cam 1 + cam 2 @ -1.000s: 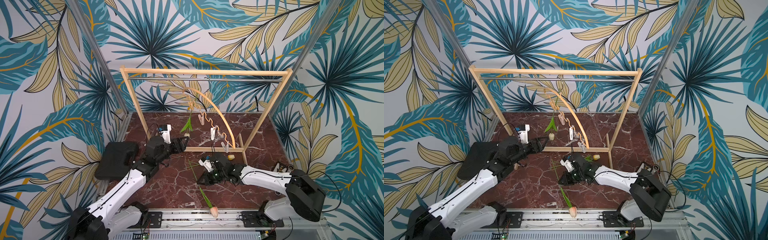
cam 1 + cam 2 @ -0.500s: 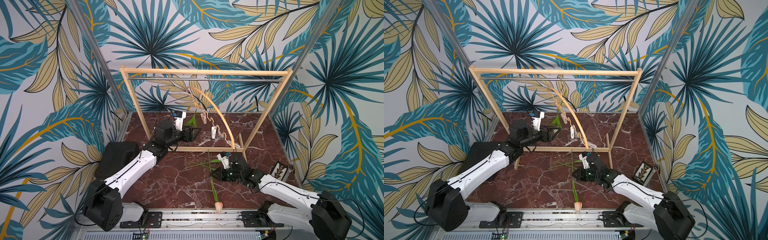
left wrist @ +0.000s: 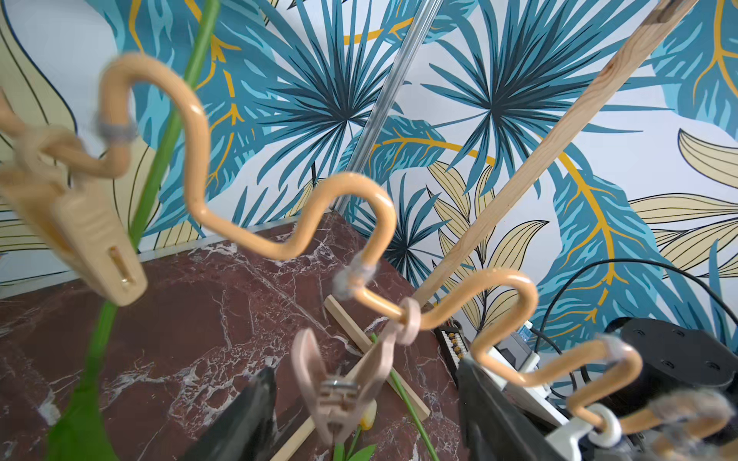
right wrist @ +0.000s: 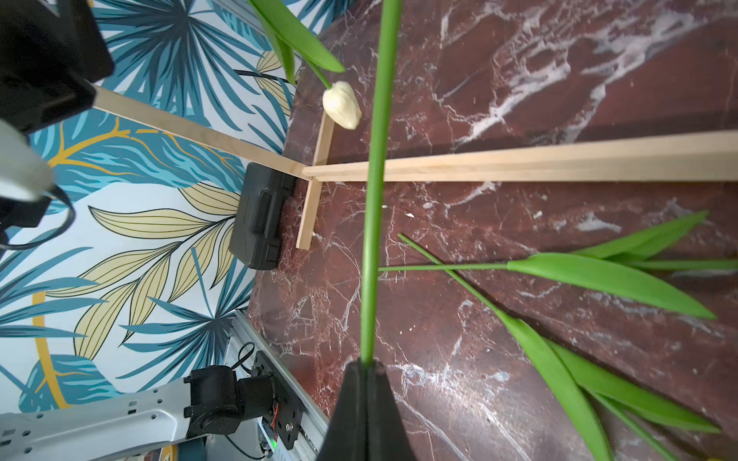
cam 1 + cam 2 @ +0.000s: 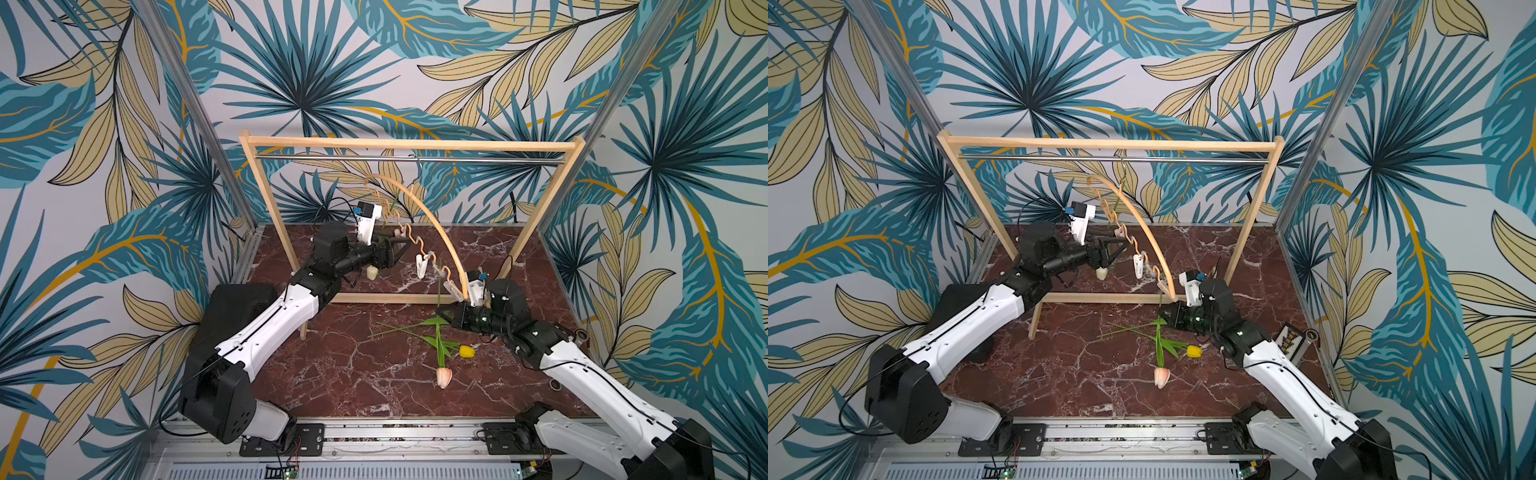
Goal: Dry the flowers on a clothes hanger
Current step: Open the clamp at the hanger.
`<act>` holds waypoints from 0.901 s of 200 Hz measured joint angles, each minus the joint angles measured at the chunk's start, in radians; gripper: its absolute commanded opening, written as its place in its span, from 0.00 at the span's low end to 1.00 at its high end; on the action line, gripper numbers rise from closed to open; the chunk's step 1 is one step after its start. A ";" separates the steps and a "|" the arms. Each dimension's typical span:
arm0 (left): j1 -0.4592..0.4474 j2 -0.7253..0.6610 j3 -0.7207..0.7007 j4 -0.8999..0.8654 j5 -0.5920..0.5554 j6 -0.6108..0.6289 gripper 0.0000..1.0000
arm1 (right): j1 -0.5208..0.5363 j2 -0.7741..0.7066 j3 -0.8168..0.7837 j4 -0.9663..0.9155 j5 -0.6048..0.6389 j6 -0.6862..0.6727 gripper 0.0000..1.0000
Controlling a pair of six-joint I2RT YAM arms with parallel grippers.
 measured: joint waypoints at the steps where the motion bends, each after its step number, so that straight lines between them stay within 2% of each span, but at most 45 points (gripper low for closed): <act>1: 0.000 0.001 0.000 0.000 0.000 0.000 0.67 | -0.001 0.002 0.003 0.000 -0.001 0.000 0.00; 41: 0.000 0.031 0.015 0.012 0.002 0.005 0.48 | -0.013 0.039 0.053 -0.015 -0.034 -0.032 0.00; 64: 0.000 0.032 0.016 0.022 0.002 0.002 0.44 | -0.016 0.043 0.057 -0.023 -0.048 -0.040 0.00; 75: 0.000 0.032 0.016 0.026 0.002 0.003 0.45 | -0.018 0.043 0.058 -0.028 -0.052 -0.044 0.00; 94: 0.000 0.033 0.016 0.030 0.003 0.000 0.60 | -0.019 0.043 0.058 -0.035 -0.059 -0.047 0.00; 107: -0.001 0.038 0.023 0.031 0.006 0.001 0.64 | -0.019 0.043 0.058 -0.038 -0.061 -0.049 0.00; 149: -0.001 0.065 0.053 0.034 0.019 -0.005 0.62 | -0.020 0.043 0.058 -0.040 -0.076 -0.051 0.00; 166: -0.003 0.077 0.065 0.034 0.025 -0.008 0.52 | -0.021 0.043 0.058 -0.040 -0.081 -0.051 0.00; 180: -0.006 0.085 0.071 0.038 0.026 -0.010 0.49 | -0.021 0.043 0.058 -0.040 -0.083 -0.051 0.00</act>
